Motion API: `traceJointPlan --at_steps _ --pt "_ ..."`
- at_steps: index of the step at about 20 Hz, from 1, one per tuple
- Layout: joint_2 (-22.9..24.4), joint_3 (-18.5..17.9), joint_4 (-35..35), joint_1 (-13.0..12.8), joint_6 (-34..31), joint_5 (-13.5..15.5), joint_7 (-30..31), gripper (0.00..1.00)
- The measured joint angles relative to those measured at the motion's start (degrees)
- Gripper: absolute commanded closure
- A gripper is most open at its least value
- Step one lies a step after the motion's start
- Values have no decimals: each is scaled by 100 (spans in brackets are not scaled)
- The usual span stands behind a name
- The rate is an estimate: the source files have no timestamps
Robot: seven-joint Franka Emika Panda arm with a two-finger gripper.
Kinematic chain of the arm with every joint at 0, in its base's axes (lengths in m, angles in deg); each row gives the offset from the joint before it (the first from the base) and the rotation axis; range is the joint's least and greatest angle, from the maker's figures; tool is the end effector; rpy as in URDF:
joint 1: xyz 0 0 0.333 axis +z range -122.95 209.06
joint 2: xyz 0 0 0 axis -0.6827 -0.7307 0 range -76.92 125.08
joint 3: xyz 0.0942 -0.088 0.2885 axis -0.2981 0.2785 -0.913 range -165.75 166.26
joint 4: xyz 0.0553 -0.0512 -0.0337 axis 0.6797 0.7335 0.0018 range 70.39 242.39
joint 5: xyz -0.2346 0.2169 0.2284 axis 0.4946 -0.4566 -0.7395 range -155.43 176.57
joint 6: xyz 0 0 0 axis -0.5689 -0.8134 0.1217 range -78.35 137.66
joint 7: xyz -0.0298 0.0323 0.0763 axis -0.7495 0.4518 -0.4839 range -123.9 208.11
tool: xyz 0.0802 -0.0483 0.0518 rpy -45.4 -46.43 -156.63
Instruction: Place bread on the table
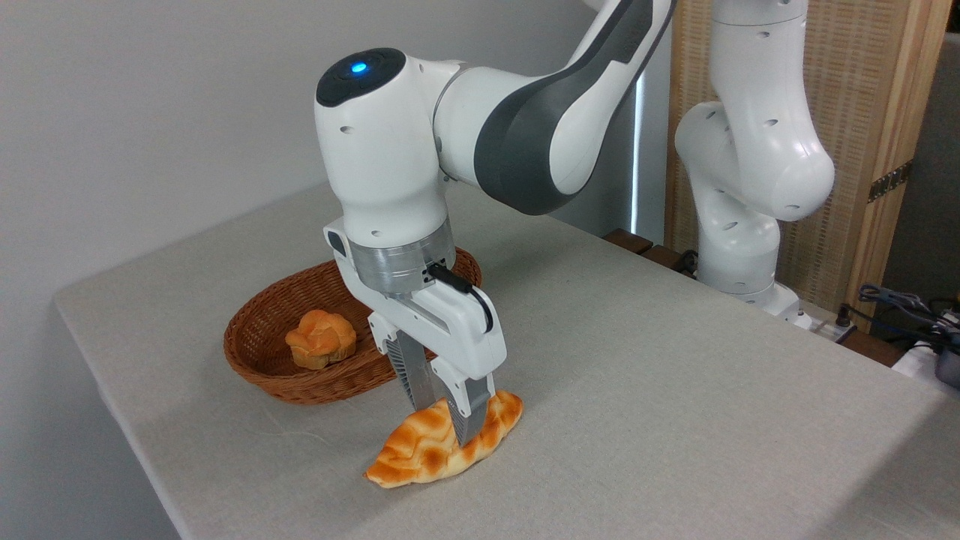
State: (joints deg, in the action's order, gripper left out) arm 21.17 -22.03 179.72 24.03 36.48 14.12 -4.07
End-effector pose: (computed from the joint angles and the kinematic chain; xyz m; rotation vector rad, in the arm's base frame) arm 0.5619 0.0259 0.4402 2.8921 -1.0933 -0.0296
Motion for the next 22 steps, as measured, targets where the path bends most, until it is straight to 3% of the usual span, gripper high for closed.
traceJointPlan --at_steps 6,10,14,18,19,22 --pt "120 23 -162 -14 0 7 146 0" --pt "276 102 -442 -63 -100 227 446 0" --pt "337 151 -1207 -75 -873 434 462 0" --pt "376 323 -1891 -18 -1649 456 466 0" --pt "372 538 -1943 135 -1705 456 466 0" --pt "308 1629 -1953 1109 -1711 455 466 0"
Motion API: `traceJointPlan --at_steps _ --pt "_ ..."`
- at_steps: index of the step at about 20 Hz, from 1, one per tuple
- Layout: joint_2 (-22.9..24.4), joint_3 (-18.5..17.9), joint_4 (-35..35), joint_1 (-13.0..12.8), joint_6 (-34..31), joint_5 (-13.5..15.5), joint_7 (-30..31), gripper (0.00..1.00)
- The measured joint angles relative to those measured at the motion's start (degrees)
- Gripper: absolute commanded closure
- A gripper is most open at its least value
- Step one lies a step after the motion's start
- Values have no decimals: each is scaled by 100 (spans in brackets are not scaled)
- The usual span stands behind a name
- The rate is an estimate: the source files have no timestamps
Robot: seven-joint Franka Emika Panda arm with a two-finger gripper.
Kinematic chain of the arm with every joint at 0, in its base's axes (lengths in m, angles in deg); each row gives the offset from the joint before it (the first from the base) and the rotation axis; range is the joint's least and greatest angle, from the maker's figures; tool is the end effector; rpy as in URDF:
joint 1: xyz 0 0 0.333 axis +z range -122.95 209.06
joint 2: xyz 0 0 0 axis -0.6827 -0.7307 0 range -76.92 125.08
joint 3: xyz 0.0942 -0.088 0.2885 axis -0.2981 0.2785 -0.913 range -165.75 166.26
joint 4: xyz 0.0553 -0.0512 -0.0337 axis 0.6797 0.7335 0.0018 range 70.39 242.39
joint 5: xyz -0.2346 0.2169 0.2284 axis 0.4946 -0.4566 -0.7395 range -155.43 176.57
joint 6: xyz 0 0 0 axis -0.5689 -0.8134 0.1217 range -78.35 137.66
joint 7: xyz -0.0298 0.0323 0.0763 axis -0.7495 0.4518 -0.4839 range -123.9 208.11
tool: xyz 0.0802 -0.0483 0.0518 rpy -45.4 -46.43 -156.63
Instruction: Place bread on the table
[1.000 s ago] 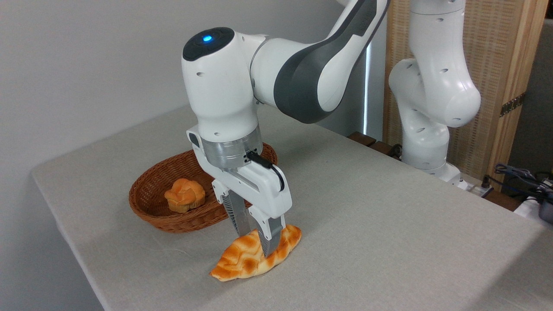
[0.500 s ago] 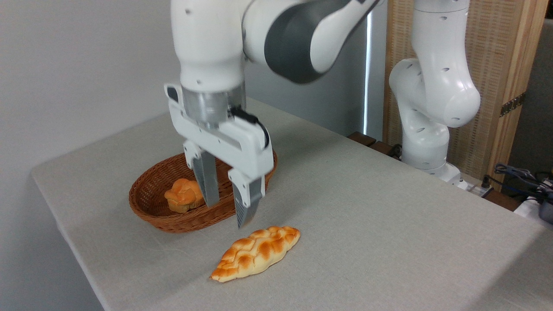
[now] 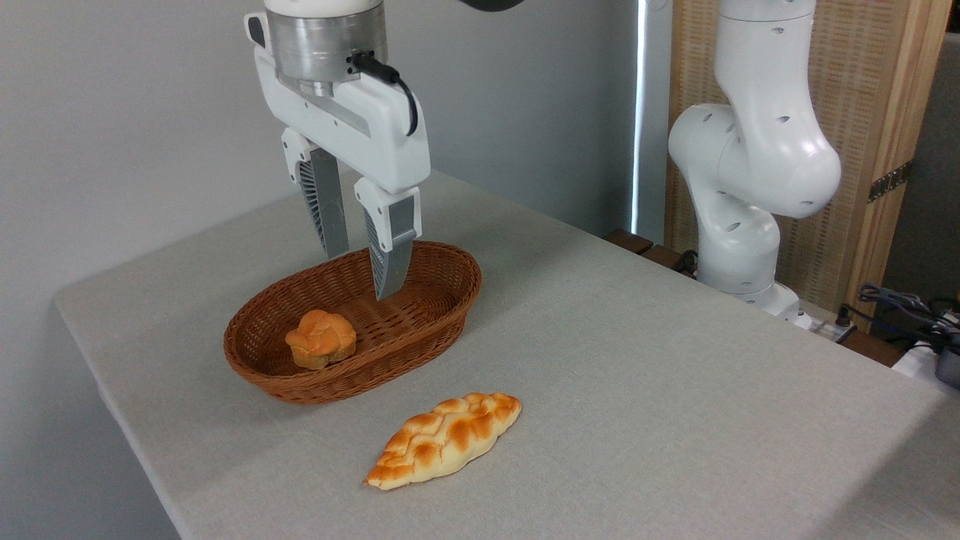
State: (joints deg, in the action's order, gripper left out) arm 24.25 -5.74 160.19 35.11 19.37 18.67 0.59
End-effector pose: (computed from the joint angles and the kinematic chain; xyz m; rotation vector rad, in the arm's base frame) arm 0.5630 -0.0325 0.6061 2.8155 -1.1013 0.1490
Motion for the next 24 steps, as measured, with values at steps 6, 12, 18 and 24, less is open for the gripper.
traceJointPlan --at_steps 6,12,18,24 --pt "-29 322 0 390 0 -162 0 0" --pt "-59 321 30 399 27 -374 0 0" --pt "-58 321 29 399 139 -383 0 0" --pt "-42 315 28 411 346 -386 0 0"
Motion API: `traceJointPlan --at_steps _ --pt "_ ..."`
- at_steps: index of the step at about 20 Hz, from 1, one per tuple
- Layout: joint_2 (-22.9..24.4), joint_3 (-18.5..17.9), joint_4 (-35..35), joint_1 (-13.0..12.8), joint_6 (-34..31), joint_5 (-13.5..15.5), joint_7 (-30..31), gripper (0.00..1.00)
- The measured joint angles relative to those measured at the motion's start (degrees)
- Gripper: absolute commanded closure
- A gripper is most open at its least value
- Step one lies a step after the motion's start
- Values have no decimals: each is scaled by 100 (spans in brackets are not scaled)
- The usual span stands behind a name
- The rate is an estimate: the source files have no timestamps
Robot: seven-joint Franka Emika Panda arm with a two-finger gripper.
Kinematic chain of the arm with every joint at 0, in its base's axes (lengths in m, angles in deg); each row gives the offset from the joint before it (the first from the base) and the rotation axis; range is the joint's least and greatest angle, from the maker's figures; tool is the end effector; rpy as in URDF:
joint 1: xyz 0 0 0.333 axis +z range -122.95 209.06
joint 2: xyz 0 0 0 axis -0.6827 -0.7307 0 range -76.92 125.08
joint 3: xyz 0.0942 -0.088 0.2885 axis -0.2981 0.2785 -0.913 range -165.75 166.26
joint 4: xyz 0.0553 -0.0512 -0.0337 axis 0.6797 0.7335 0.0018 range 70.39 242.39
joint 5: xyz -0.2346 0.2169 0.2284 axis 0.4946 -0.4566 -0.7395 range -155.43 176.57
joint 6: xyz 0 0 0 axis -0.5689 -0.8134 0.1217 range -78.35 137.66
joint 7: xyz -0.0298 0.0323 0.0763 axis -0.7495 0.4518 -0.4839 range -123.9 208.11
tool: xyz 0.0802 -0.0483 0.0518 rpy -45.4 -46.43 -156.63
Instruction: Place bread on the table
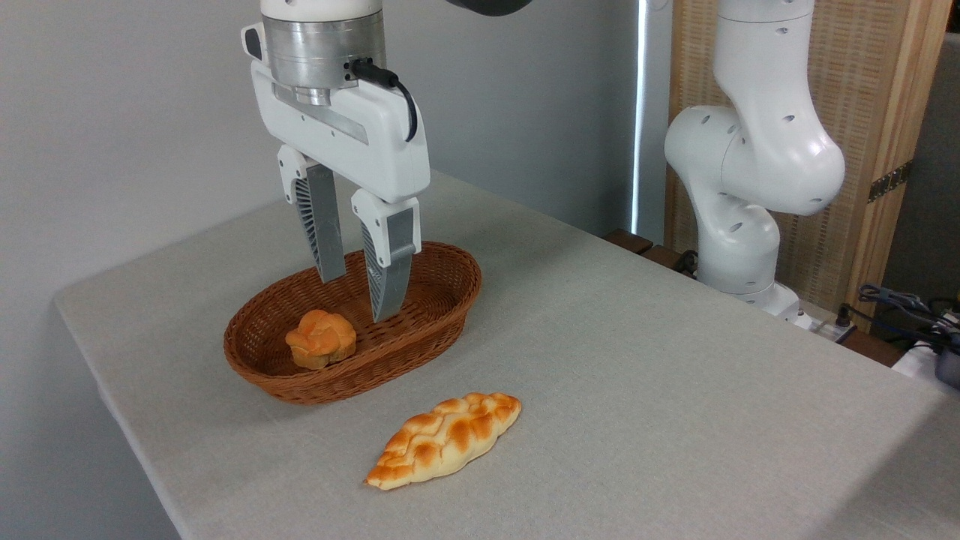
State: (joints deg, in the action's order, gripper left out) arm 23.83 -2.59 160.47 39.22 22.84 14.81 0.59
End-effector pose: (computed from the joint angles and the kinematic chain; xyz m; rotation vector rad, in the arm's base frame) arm 0.5714 -0.0165 0.6047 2.8967 -1.1109 0.1883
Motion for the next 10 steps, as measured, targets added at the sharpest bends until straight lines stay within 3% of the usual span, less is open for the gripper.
traceJointPlan --at_steps 10 --pt "44 9 0 -1 -439 -257 0 0"
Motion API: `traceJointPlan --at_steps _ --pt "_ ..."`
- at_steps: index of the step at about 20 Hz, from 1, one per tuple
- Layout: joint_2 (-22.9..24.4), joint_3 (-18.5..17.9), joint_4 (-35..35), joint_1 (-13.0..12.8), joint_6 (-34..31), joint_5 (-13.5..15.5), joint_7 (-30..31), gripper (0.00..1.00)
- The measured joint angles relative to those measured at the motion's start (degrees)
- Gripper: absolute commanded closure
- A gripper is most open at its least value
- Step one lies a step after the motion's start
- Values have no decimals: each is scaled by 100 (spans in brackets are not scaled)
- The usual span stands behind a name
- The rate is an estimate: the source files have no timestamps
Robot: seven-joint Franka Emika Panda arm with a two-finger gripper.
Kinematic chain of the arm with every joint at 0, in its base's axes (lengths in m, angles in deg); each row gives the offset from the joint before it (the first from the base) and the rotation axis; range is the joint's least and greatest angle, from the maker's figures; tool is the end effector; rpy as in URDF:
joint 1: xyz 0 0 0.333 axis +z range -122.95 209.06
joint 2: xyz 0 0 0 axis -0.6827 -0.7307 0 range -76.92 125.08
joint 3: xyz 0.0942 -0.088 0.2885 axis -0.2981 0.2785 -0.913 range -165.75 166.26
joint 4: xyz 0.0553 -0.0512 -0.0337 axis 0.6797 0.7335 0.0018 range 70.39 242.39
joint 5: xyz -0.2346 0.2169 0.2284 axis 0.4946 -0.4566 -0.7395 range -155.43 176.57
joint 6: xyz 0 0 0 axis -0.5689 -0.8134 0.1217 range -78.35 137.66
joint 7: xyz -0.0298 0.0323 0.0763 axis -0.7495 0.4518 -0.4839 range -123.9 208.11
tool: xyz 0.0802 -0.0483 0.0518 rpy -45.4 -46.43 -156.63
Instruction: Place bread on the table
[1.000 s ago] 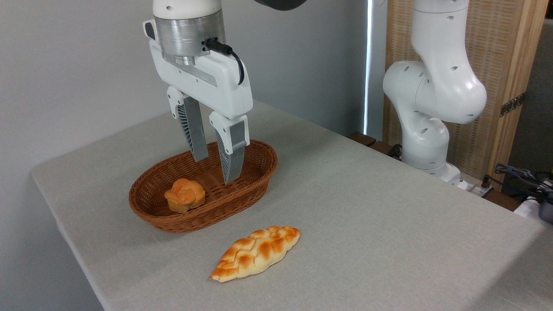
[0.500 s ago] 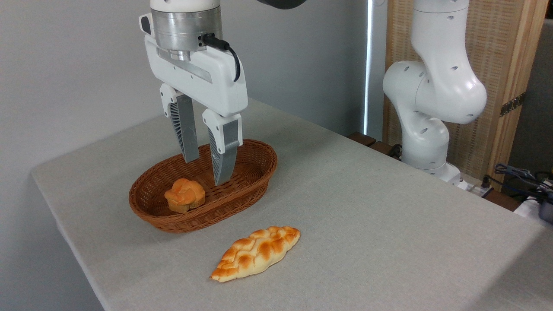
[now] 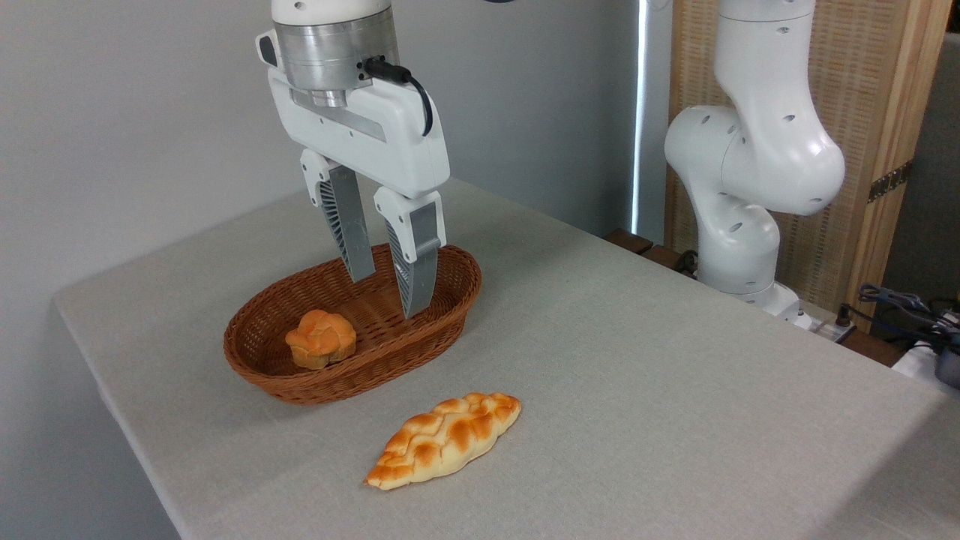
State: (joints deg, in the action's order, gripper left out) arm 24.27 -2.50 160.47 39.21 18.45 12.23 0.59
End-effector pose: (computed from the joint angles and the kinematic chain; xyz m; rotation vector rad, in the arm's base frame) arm 0.5616 -0.0134 0.6016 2.9130 -1.1316 0.0645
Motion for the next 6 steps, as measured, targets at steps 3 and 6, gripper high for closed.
traceJointPlan --at_steps 3,6 --pt "0 0 0 0 0 -11 5 0" --pt "0 -2 0 0 0 -25 8 0"
